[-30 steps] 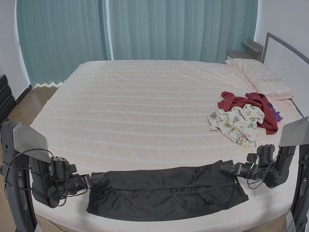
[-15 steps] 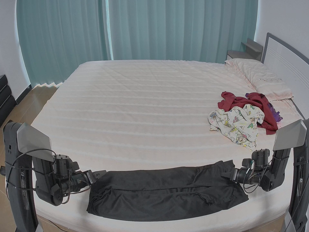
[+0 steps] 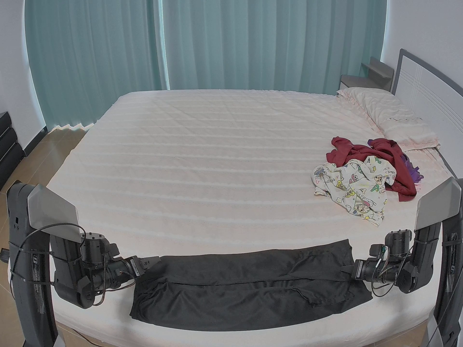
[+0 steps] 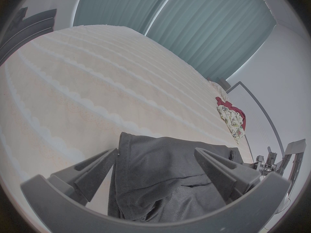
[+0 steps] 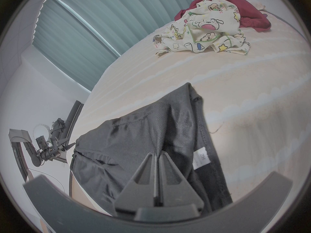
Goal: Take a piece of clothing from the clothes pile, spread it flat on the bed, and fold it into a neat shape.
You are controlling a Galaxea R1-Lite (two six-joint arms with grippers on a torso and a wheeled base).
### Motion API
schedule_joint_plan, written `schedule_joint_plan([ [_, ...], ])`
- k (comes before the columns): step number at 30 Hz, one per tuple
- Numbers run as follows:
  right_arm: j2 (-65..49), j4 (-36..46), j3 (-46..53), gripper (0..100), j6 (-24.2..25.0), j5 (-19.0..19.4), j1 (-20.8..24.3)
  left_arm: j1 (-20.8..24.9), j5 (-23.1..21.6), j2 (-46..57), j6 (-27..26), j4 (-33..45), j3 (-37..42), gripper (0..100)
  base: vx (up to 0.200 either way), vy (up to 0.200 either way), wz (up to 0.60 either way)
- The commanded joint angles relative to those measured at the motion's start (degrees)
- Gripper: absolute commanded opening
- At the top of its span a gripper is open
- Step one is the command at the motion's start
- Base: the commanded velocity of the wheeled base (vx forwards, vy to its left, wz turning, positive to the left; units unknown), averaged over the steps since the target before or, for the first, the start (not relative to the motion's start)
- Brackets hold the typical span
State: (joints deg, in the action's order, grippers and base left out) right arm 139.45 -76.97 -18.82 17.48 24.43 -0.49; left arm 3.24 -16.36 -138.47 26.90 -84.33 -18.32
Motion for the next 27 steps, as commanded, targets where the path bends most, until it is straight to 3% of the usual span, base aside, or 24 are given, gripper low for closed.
schedule_joint_plan([
  [1, 0.30, -0.02, 1.07, 0, -1.13, 0.00, -0.74, 0.01, 0.01, -0.22, -0.10, -0.04, 0.04, 100, 0.000, 0.000, 0.00],
  [7, 0.65, -0.11, 0.37, 0, -1.66, 0.00, -0.74, 0.01, 0.01, -0.22, -0.10, -0.04, 0.04, 100, 0.000, 0.000, 0.00],
  [8, 0.65, -0.11, 0.28, 100, -1.66, 0.00, -0.74, 0.01, 0.01, -0.31, -0.10, -0.04, 0.04, 100, 0.000, 0.000, 0.00],
  [16, -1.02, -8.99, 1.16, 100, -1.22, -0.61, -0.74, 0.01, 0.01, -0.66, -0.10, -0.04, -0.22, 100, 0.000, 0.000, 0.00],
  [22, -2.51, -7.67, -2.45, 100, -1.13, -1.23, 3.39, 0.01, 0.01, -0.66, -0.10, 0.05, -0.22, 100, 0.000, 0.000, 0.00],
  [25, -2.25, -0.90, -8.78, 100, -1.05, -8.17, 9.10, 0.10, 0.01, -0.66, -0.10, 0.05, -0.13, 100, 0.000, 0.000, 0.00],
  [27, -2.69, 5.08, -12.12, 100, -0.69, -10.28, 11.91, 0.10, 0.01, -0.66, -0.10, 0.05, -0.05, 100, 0.000, 0.000, 0.00],
])
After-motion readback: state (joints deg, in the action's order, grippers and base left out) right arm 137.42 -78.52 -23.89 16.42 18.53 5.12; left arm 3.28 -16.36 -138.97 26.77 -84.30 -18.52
